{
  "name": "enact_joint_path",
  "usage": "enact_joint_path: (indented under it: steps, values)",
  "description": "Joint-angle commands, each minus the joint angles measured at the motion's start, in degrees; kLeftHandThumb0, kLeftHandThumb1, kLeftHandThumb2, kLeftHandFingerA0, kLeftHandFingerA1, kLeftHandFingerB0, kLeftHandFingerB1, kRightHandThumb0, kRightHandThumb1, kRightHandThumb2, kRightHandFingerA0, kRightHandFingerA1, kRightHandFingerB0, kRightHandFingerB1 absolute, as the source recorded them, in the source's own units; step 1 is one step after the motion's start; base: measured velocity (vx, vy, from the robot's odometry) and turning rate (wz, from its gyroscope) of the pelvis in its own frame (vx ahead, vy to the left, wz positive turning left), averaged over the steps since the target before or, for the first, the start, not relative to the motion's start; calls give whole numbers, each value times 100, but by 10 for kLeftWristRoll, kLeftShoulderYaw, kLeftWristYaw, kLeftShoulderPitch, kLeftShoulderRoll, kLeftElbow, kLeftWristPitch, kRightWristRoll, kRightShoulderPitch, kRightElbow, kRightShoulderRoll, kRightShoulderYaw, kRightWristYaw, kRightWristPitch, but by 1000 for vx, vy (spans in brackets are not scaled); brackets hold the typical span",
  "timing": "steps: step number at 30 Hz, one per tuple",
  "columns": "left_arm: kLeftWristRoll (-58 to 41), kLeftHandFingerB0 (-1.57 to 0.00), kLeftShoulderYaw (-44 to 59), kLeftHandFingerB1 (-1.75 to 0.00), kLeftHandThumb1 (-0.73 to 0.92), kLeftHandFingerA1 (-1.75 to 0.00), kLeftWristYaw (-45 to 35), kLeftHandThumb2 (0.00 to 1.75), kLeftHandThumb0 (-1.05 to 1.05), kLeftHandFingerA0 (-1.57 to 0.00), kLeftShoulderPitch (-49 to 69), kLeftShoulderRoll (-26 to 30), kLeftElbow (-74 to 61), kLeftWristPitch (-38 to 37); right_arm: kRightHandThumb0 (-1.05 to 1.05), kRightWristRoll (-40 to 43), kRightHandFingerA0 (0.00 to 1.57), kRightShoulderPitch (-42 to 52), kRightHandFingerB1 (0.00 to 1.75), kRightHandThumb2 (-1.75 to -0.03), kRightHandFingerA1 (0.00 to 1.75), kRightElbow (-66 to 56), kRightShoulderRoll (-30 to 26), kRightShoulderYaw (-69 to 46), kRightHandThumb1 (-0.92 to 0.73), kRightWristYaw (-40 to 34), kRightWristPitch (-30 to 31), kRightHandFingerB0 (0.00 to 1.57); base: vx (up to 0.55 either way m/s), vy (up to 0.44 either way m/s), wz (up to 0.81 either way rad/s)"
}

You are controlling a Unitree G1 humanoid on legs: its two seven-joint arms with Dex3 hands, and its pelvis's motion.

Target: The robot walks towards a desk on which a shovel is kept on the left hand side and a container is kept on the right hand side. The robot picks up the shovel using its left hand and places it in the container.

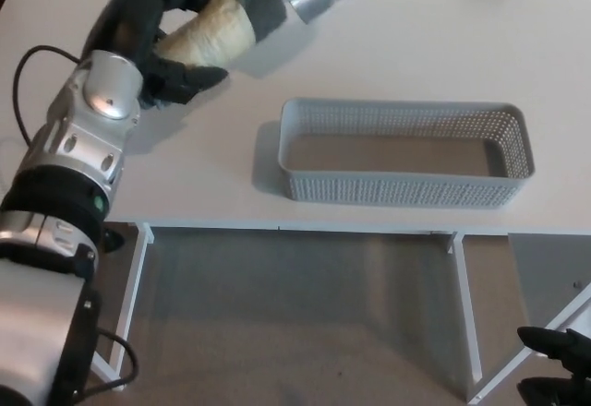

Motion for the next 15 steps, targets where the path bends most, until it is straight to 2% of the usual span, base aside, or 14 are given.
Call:
enact_joint_path:
  steps: [1, 4, 6, 7, 9, 13, 14, 15]
  values:
    - [17, -80, -24, -121, 69, -147, -17, 76, -13, -94, -18, 5, -6, -33, -42, -2, 57, 1, 43, -60, 51, 1, -7, 0, -69, -1, 1, 42, 0, 0, 0]
    - [19, -69, -37, -130, 75, -155, -22, 71, -11, -82, -17, 0, -8, -28, -41, -5, 57, 2, 42, -60, 50, -2, -9, 1, -70, -1, 3, 40, 0, 0, 0]
    - [23, -68, -48, -127, 75, -152, -22, 68, -15, -88, -14, -2, -10, -33, -40, -3, 57, 0, 43, -60, 51, 1, -7, 0, -70, -1, 0, 40, 0, 0, 0]
    - [26, -70, -53, -123, 71, -145, -23, 61, -15, -94, -13, -1, -10, -34, -41, -3, 57, 0, 42, -60, 50, -2, -7, 1, -70, 0, 3, 40, 0, 0, 0]
    - [30, -69, -60, -118, 68, -147, -26, 63, -20, -94, -11, -2, -6, -37, -42, -4, 58, 0, 42, -60, 51, -5, -8, 1, -69, 0, 6, 40, 0, 0, 0]
    - [29, -70, -69, -125, 71, -147, -28, 61, -18, -100, -6, -2, -5, -45, -41, 4, 57, -1, 43, -59, 52, 0, -4, -2, -69, 3, 1, 41, 0, 0, 0]
    - [28, -70, -69, -127, 68, -148, -31, 68, -24, -98, -6, -2, -5, -47, -42, 5, 56, 1, 43, -59, 52, -4, -4, -2, -69, 5, 3, 40, 0, 0, 0]
    - [29, -69, -70, -126, 72, -148, -30, 62, -16, -97, -7, -3, -5, -46, -42, 4, 55, 2, 43, -60, 51, -6, -4, -1, -69, 5, 5, 39, 0, 0, 0]
